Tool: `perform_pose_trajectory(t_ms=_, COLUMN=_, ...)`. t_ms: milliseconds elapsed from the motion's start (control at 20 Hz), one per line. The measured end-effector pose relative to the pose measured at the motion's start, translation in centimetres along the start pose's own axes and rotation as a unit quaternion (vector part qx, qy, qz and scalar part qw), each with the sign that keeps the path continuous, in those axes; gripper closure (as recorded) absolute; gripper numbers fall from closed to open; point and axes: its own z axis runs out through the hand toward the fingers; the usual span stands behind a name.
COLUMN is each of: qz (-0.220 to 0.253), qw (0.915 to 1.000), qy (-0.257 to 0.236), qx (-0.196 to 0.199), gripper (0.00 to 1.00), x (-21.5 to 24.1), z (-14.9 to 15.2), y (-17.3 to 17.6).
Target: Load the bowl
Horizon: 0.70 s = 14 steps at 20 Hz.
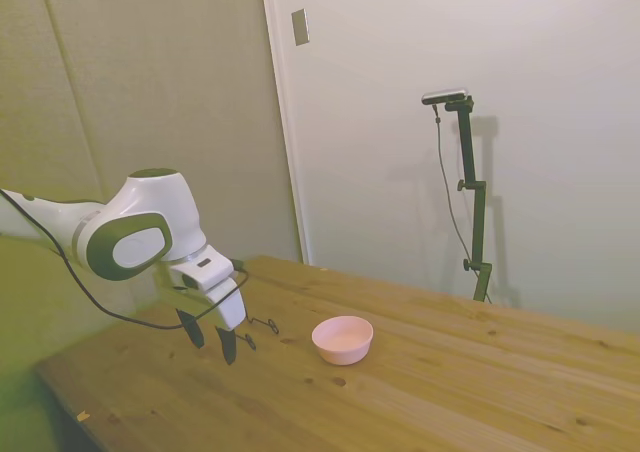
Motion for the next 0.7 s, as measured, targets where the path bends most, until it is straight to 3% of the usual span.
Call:
perform_pose_trajectory(t_ms=150, qz=0.001, qw=1.0, qy=-0.002, qx=-0.002, gripper=0.0, x=0.0, z=0.2, y=0.1)
perform_pose_trajectory(t_ms=350, qz=0.009, qw=0.9995, qy=0.03, qx=0.005, gripper=0.0, x=1.0, z=0.3, y=-0.4)
perform_pose_trajectory(t_ms=700, qz=0.032, qw=0.9971, qy=0.069, qx=0.01, gripper=0.0, x=6.1, z=-0.3, y=-3.5)
